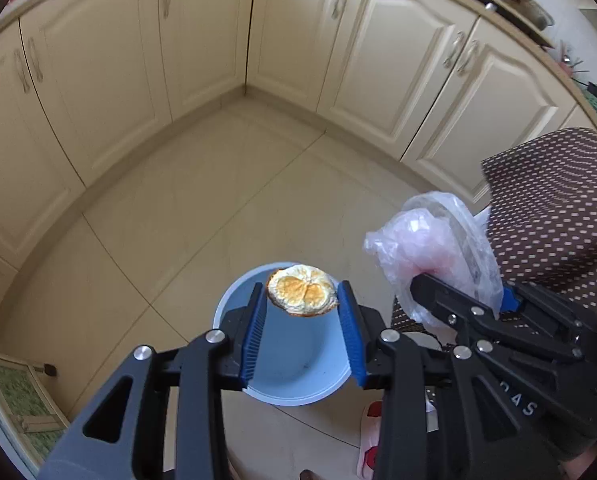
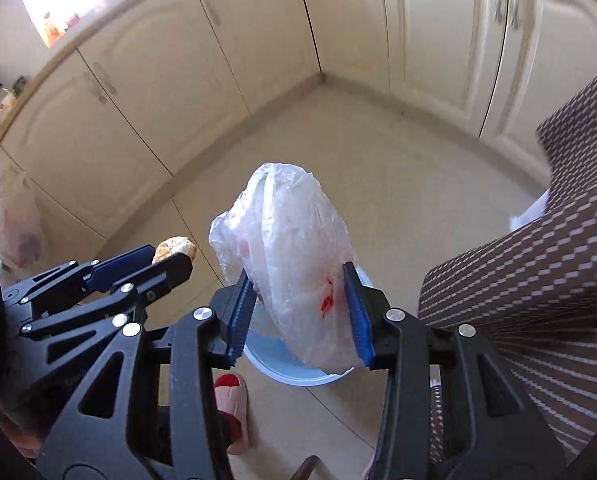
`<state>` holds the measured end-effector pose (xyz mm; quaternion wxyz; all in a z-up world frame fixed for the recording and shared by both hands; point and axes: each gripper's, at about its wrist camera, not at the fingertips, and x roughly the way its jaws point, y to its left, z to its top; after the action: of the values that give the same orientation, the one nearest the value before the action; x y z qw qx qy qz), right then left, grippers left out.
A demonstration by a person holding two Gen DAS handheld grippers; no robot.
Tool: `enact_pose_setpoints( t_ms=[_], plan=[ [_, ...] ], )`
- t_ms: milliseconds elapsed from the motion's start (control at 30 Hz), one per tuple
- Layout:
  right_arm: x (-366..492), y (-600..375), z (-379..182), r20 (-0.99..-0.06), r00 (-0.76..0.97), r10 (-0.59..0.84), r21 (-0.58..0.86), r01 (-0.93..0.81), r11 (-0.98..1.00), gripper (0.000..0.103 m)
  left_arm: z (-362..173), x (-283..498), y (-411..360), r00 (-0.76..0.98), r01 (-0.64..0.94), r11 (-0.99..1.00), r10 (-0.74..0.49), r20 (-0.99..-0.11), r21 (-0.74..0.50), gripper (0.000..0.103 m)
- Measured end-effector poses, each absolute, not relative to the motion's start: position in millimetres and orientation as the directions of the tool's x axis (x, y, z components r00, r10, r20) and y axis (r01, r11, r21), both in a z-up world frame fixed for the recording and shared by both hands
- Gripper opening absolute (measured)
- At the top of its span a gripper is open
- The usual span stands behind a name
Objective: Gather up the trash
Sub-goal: 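Carry the orange peel and white bag over the blue bucket and open both grippers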
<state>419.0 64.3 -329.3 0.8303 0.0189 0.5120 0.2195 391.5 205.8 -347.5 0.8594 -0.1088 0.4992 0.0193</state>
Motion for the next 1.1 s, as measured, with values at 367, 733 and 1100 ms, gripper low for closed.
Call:
enact_pose_setpoints(
  t_ms=[367,733,1100],
  plan=[
    [432.9,76.9,-398.8,-0.894,0.28,0.351,0.276,-0.273,0.921,0.042,-424.0,418.7,233.3,0.371,-0.241,0.949,-0.101,-0.923,-0.201,0.058],
    [441.3,93.3,-420.6,-0.894,0.243,0.377,0.311,-0.27,0.911,0.045,-429.7,410.1,256.4,0.34,-0.332,0.929,-0.045,-0.939,-0.165,0.062],
    [441.9,104.5,-413.9,-0.892,0.26,0.369,0.302,-0.263,0.916,0.052,-419.6,402.6,267.3,0.368,-0.352,0.917,-0.049,-0.929,-0.188,0.062]
  ],
)
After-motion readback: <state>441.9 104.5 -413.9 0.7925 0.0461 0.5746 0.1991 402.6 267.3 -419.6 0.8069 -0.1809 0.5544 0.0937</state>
